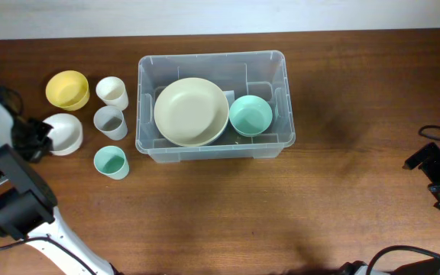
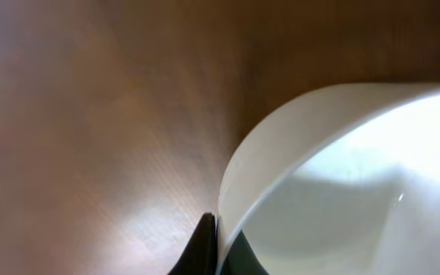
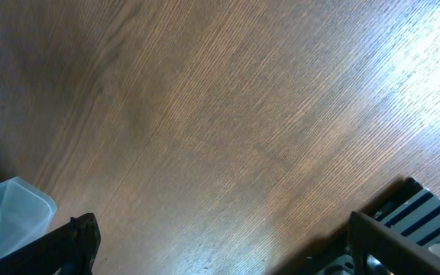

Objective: Pack container
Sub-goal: 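Lift the white bowl and carry it over the container, then lower the white bowl onto the mint-green bowl and release, then move the left gripper left to the yellow bowl, then close the left gripper on the yellow bowl's rim, then lift the yellow bowl and carry it right over the container, then lower the yellow bowl onto the white bowl and release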

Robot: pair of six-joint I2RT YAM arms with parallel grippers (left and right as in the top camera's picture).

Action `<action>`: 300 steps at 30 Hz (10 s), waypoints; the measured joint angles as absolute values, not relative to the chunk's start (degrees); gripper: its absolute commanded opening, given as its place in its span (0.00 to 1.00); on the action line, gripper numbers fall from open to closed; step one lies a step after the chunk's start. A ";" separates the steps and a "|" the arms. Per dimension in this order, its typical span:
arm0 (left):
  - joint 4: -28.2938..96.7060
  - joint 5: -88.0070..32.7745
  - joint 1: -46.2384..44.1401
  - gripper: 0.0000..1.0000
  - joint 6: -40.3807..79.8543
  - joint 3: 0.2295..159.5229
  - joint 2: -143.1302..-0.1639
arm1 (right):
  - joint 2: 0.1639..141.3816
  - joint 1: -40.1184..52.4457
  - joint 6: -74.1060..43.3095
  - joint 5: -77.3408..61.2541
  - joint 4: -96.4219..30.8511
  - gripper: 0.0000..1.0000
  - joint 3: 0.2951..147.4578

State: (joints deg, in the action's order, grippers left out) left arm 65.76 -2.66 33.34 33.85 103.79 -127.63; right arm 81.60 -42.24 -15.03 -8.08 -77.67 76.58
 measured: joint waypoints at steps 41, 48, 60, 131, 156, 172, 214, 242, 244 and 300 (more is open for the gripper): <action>60.12 -14.50 -24.32 0.01 25.04 121.73 -110.08 | 81.60 -42.24 -15.03 -8.08 -77.67 0.99 76.58; 57.54 -8.67 -29.74 0.01 25.04 121.73 -120.99 | 81.60 -42.24 -15.05 -8.08 -77.67 0.99 76.58; 57.56 -6.76 -29.39 0.01 25.28 121.73 -131.61 | 81.60 -42.24 -15.03 -8.08 -77.69 0.99 76.58; 86.80 3.46 -3.18 0.99 23.27 159.24 -131.59 | 81.60 -42.24 -15.03 -8.08 -77.67 0.99 76.58; 75.40 -2.61 21.74 0.99 34.87 140.07 -136.97 | 81.60 -42.24 -15.05 -8.08 -77.69 0.99 76.58; 75.07 2.63 21.74 0.99 39.79 139.79 -144.33 | 81.60 -42.24 -15.03 -8.08 -77.67 0.99 76.58; 79.31 2.26 29.65 0.01 41.25 144.00 -149.38 | 81.60 -42.24 -15.05 -8.08 -77.69 0.99 76.58; 92.40 -24.99 3.55 0.01 19.92 156.42 -121.62 | 81.60 -42.24 -15.00 -8.08 -77.67 0.99 76.58; 92.18 -23.83 -2.31 0.01 18.94 155.50 -121.73 | 81.60 -42.24 -15.03 -8.08 -77.67 0.99 76.58; 83.00 -11.68 -27.20 0.49 18.63 151.17 -147.65 | 81.60 -42.24 -15.03 -8.08 -77.67 0.99 76.58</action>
